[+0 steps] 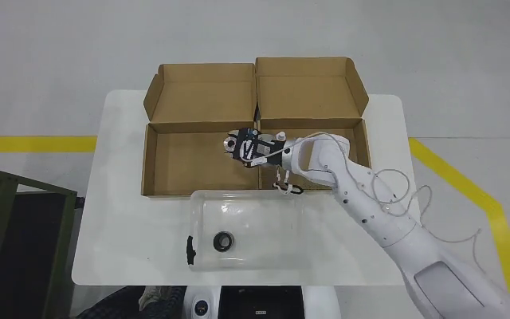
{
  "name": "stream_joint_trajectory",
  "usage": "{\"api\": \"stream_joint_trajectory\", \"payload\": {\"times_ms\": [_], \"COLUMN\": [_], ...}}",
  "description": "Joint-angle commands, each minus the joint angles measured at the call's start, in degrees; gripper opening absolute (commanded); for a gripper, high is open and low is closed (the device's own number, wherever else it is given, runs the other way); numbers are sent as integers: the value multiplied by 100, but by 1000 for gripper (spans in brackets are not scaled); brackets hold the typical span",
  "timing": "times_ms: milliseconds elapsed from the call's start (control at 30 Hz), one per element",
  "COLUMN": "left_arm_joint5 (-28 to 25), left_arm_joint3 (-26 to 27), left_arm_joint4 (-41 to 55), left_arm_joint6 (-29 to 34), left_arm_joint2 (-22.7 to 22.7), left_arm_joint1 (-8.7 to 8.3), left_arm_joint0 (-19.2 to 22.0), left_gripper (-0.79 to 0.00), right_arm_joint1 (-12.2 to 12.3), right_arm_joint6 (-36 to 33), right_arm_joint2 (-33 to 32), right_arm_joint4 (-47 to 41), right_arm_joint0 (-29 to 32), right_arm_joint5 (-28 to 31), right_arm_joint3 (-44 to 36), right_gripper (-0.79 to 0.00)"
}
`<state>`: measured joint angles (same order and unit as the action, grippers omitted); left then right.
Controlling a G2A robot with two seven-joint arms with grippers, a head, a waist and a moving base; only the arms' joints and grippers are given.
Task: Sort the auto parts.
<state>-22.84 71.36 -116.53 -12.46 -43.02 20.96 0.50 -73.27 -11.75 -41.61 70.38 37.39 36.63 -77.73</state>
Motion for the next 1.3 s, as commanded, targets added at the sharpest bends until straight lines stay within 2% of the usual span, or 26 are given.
{"api": "stream_joint_trajectory", "payload": {"times_ms": [0, 467, 900, 1067, 1267], "left_arm_joint5": [0, 0, 0, 0, 0], "left_arm_joint3": [0, 0, 0, 0, 0], "left_arm_joint4": [0, 0, 0, 0, 0], "left_arm_joint6": [0, 0, 0, 0, 0], "left_arm_joint2": [0, 0, 0, 0, 0], "left_arm_joint1": [0, 0, 0, 0, 0], "left_arm_joint0": [0, 0, 0, 0, 0], "left_gripper": [0, 0, 0, 0, 0], "right_arm_joint1": [-76, -588, -972, -1076, -1154], "right_arm_joint6": [-29, -279, -392, -505, -567], "right_arm_joint2": [114, 715, 1065, 1147, 1142], "right_arm_joint4": [-23, -101, 33, 171, 225], "right_arm_joint0": [-141, -832, -1112, -1162, -1172], "right_arm_joint5": [-37, -241, -298, -338, -314], "right_arm_joint3": [237, 1437, 2198, 2312, 2384], "right_gripper": [-785, -785, -785, -508, -428]}}
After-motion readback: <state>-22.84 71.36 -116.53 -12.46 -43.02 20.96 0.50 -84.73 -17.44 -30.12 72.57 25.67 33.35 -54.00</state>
